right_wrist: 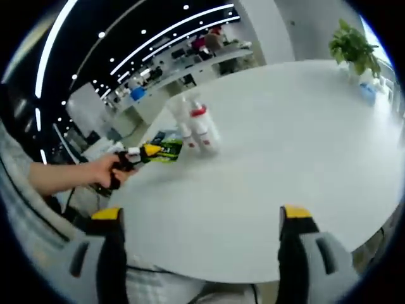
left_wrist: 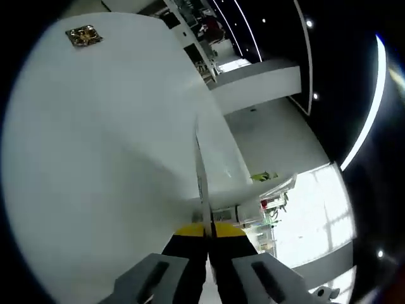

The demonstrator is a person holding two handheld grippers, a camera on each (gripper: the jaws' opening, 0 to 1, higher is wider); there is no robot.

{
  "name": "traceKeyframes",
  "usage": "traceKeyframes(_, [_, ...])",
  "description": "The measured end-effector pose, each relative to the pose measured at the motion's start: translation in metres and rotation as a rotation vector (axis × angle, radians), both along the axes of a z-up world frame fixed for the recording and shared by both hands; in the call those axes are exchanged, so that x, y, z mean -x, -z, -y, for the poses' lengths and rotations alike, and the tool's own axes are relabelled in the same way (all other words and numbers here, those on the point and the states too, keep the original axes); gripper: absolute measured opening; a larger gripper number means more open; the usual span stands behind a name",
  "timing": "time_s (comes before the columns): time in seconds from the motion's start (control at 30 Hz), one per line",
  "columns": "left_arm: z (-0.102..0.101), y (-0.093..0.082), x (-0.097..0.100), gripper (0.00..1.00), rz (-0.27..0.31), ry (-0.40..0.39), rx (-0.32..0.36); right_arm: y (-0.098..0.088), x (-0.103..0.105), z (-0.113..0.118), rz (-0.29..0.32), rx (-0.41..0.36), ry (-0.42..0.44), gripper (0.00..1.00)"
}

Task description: Arrange the skincare products in the storage area until every visible bottle or jar stands upright without overlapping.

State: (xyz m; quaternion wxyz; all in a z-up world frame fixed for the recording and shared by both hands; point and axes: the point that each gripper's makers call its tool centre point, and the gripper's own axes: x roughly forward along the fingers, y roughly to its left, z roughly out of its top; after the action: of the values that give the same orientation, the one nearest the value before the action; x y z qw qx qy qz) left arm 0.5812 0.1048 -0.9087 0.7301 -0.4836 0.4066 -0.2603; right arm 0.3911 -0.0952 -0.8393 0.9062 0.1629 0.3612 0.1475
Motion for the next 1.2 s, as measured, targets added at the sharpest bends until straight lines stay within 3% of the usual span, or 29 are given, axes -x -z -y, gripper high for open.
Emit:
traceKeyframes(0.17, [0.004, 0.006, -0.003, 0.01, -0.015, -0.014, 0.007, -0.008, -0.005, 0.005, 0.017, -0.005, 0.008, 0.99])
traceKeyframes(0.5, [0.011, 0.025, -0.008, 0.01, -0.059, -0.018, -0.02, -0.005, 0.005, 0.02, -0.011, -0.004, 0.036, 0.99])
traceKeyframes(0.7, [0.015, 0.029, -0.011, 0.01, -0.044, 0.005, -0.043, -0.008, 0.005, 0.023, -0.001, -0.019, 0.06, 0.99])
traceKeyframes(0.87, [0.012, 0.04, -0.011, 0.01, -0.056, 0.002, -0.109, -0.009, 0.006, 0.025, -0.001, -0.019, 0.065, 0.99])
traceKeyframes(0.93, [0.009, 0.046, -0.008, 0.02, -0.051, 0.017, -0.165, -0.009, 0.005, 0.028, 0.005, -0.017, 0.076, 0.99])
traceKeyframes(1.2, [0.006, 0.059, -0.005, 0.06, -0.128, -0.002, -0.202, -0.005, 0.003, 0.025, 0.004, -0.026, 0.076, 0.99])
